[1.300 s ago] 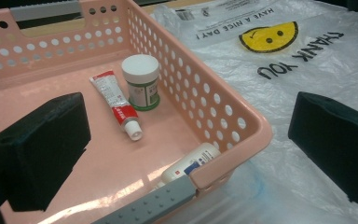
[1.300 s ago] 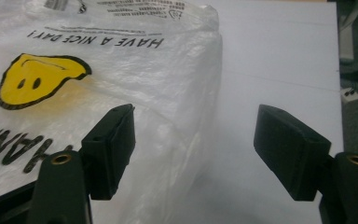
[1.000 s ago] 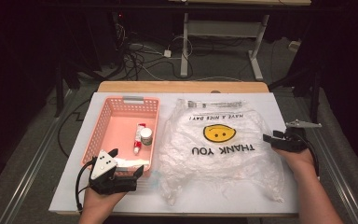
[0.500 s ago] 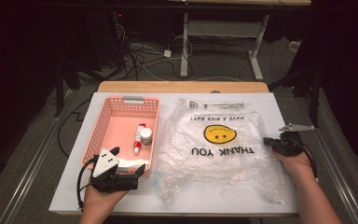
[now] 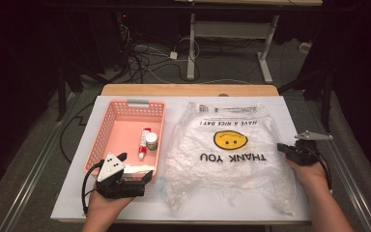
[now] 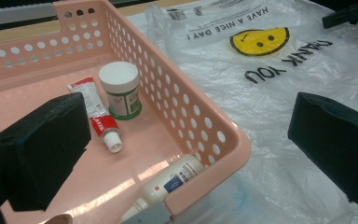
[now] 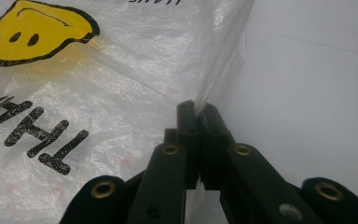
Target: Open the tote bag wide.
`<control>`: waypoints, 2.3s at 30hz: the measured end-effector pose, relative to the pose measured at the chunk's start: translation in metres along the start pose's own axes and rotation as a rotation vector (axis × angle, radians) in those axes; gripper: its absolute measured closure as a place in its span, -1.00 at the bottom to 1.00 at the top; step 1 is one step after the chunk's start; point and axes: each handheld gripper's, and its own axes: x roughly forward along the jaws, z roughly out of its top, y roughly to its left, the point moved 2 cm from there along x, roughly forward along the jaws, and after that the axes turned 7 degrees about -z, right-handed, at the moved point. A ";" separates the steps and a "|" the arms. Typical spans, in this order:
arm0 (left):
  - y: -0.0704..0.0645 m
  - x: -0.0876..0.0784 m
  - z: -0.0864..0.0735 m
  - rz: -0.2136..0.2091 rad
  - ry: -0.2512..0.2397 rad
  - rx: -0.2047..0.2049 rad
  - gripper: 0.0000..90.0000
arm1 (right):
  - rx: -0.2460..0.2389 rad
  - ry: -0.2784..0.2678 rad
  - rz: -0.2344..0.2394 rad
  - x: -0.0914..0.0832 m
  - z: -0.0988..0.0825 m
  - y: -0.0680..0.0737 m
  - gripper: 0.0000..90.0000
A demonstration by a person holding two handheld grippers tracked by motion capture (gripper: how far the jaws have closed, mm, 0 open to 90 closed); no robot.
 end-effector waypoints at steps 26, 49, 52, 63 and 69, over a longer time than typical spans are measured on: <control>0.010 0.005 0.001 0.000 0.022 -0.010 -1.00 | 0.088 -0.007 -0.034 -0.061 -0.048 -0.007 0.96; 0.008 0.006 0.002 -0.004 0.023 0.043 -1.00 | 0.066 -0.199 -0.003 -0.124 -0.051 0.002 0.22; 0.009 0.006 0.000 -0.005 0.026 0.035 -1.00 | 0.055 -0.204 -0.001 -0.115 -0.043 0.000 0.17; 0.005 0.006 -0.001 -0.001 0.019 0.027 -1.00 | 0.038 -0.210 0.039 -0.068 0.010 -0.004 0.08; 0.008 0.002 0.001 0.021 0.014 0.025 -1.00 | 0.057 -0.237 0.026 -0.054 0.029 -0.014 0.05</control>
